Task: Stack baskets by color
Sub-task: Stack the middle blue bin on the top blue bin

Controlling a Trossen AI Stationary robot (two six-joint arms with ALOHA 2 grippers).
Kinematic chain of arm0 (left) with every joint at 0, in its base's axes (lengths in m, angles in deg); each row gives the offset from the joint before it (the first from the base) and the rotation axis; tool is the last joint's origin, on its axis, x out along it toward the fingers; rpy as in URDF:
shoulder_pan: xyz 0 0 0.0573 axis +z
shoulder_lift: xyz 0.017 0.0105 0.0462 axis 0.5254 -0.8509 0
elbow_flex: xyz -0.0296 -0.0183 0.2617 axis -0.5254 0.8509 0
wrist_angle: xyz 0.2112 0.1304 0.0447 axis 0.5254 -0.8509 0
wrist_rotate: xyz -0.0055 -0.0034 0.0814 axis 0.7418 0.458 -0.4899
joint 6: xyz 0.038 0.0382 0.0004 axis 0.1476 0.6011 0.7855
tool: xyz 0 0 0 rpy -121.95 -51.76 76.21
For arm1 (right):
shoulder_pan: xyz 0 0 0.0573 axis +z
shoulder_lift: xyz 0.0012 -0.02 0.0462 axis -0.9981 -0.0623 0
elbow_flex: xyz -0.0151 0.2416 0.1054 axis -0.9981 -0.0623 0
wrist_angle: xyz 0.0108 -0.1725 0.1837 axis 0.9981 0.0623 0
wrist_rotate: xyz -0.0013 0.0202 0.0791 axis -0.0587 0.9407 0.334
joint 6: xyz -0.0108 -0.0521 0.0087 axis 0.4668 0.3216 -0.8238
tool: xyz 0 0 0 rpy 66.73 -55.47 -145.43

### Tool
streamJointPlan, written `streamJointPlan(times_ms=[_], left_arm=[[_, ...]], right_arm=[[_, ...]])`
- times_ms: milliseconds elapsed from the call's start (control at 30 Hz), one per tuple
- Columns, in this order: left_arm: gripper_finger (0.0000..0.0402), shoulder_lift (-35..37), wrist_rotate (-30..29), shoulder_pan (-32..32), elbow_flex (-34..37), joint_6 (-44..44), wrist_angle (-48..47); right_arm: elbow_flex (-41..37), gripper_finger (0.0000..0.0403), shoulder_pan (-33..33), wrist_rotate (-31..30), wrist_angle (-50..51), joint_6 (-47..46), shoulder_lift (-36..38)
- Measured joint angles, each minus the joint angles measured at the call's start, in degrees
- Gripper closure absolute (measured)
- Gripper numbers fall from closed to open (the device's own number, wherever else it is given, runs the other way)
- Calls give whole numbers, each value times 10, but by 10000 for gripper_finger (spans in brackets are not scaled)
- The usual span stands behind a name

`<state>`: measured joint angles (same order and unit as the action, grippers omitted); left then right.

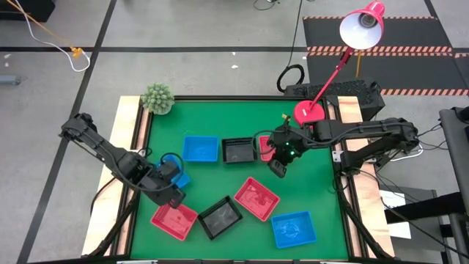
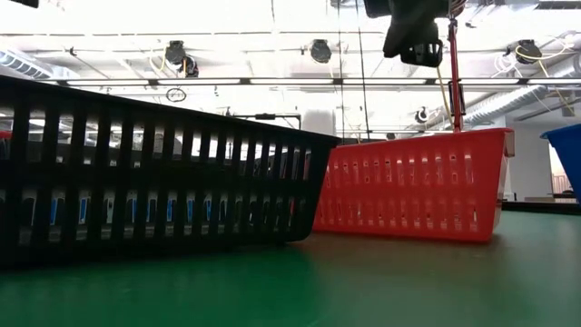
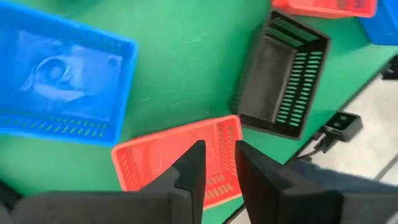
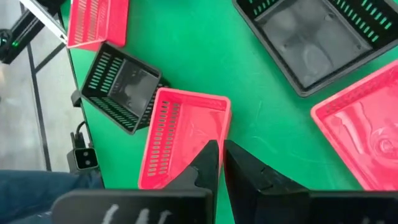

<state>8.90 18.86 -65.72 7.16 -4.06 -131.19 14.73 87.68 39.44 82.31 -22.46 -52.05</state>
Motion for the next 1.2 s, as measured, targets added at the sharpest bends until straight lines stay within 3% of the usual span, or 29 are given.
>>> streamJointPlan(times_ms=[133,433,567,667,867,1200], left_arm=[[303,0,9,8,0,-50,-16],[302,0,34,11,0,-37,-16],[302,0,43,27,0,-57,-54],[302,0,46,41,0,-13,-69],[290,0,89,111,2,2,-184],[188,1,99,305,77,279,-182]], right_arm=[[0,385,8,5,3,-18,8],[0,385,75,-14,-5,-86,24],[0,385,99,-15,-7,-88,24],[0,385,110,-14,-7,-81,24],[0,385,126,-33,-9,-76,24],[0,385,132,-28,-10,-79,27]])
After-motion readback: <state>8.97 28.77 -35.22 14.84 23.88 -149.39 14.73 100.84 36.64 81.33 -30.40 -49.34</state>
